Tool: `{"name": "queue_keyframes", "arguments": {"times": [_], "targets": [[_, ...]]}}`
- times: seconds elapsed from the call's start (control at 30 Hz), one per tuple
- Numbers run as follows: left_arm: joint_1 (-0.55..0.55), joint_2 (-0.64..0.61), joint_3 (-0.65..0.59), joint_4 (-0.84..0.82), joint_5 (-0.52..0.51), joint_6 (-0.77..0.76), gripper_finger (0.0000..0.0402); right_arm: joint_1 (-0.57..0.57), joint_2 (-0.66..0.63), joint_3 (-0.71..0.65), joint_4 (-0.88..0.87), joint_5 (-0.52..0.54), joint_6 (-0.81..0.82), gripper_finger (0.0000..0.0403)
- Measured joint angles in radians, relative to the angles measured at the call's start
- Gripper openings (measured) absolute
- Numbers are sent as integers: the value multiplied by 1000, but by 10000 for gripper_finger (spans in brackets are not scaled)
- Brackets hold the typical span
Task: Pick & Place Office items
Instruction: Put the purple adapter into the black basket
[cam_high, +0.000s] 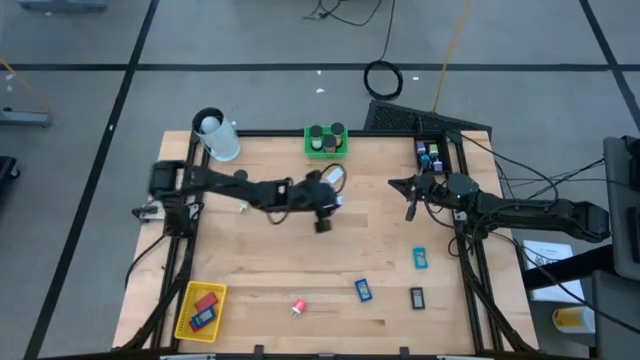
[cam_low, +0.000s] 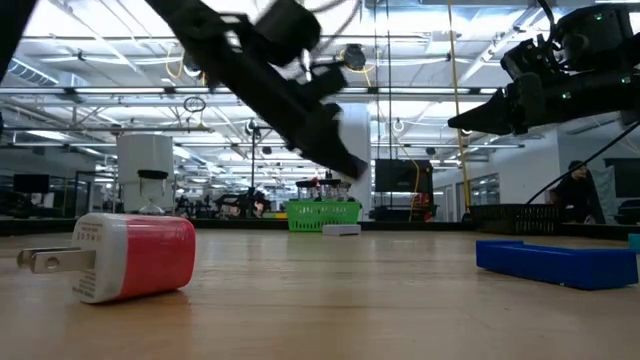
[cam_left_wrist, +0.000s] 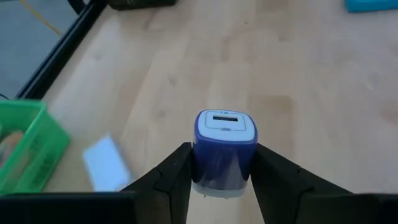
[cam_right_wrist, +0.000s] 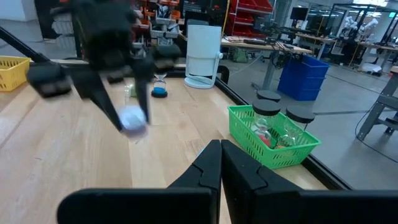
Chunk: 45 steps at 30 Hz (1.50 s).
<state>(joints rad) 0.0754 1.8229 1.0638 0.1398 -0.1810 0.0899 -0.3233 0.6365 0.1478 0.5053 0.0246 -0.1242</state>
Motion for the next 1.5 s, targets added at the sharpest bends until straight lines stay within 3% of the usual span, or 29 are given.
{"name": "queue_keyframes", "arguments": {"times": [0.23,0.43,0.6,0.87,1.03,1.17,1.5], "targets": [[66,240,246,-44,51,11,147,0,0,0,2,0,0,0],[76,336,373,-129,102,-11,147,0,0,0,3,0,0,0],[74,363,396,-138,162,-23,154,0,0,0,7,0,0,0],[70,354,397,-155,203,-19,214,0,4,1,21,0,7,0],[60,306,392,-162,184,40,192,0,4,1,22,58,44,0],[59,261,283,-73,217,44,138,2,10,36,-47,55,107,0],[66,-34,-247,508,219,-46,8,52,209,215,-314,105,226,0]]}}
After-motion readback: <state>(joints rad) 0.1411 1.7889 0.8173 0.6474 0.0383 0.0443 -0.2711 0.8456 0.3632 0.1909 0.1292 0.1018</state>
